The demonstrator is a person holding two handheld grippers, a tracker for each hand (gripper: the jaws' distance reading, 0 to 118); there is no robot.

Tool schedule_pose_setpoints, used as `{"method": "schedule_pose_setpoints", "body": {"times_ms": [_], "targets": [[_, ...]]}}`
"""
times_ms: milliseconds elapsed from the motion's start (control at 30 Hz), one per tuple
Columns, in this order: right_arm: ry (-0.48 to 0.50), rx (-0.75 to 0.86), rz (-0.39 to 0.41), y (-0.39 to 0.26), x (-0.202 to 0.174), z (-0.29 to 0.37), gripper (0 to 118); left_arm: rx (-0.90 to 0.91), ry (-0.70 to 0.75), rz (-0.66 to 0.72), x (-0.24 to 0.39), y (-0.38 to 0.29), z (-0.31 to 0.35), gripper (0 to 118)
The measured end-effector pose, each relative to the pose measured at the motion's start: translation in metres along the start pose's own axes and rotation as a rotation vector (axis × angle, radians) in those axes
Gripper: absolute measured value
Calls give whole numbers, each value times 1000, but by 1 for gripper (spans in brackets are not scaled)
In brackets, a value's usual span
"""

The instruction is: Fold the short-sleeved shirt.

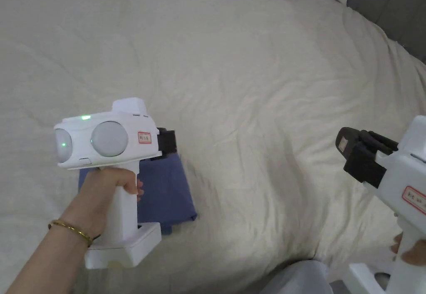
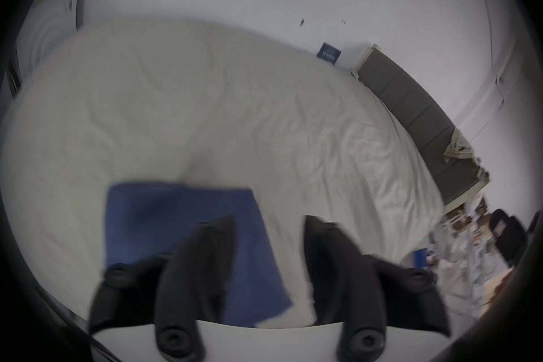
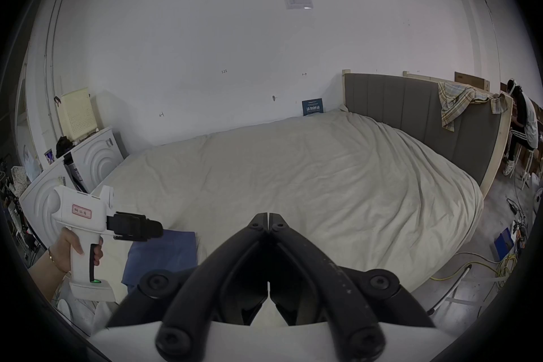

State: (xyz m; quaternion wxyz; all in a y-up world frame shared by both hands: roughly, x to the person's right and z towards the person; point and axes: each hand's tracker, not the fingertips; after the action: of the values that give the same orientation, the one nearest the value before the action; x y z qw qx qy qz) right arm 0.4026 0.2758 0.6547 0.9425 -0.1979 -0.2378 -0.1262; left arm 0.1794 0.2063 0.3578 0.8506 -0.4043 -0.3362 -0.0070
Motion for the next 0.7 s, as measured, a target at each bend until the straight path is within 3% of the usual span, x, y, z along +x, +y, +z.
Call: {"method": "schedule_pose_setpoints", "body": {"times_ms": [33, 367, 500, 533, 600, 700], "targets": [[6, -1, 7, 0, -2, -1, 2, 4, 47, -33, 1, -3, -4, 3], [41, -27, 40, 0, -19, -13, 2, -269, 25, -35, 24, -83, -78, 3], [57, -39, 62, 0, -28, -17, 2, -239, 37, -51, 26, -77, -72, 2], [59, -41, 65, 0, -31, -18, 2, -232, -22, -23, 23, -69, -64, 2], [73, -41, 67, 0, -37, -20, 2, -133, -103, 9, 18, -54, -40, 2], [98, -39, 74, 2, -48, -25, 2, 82, -34, -62, 11, -33, 3, 2]]}}
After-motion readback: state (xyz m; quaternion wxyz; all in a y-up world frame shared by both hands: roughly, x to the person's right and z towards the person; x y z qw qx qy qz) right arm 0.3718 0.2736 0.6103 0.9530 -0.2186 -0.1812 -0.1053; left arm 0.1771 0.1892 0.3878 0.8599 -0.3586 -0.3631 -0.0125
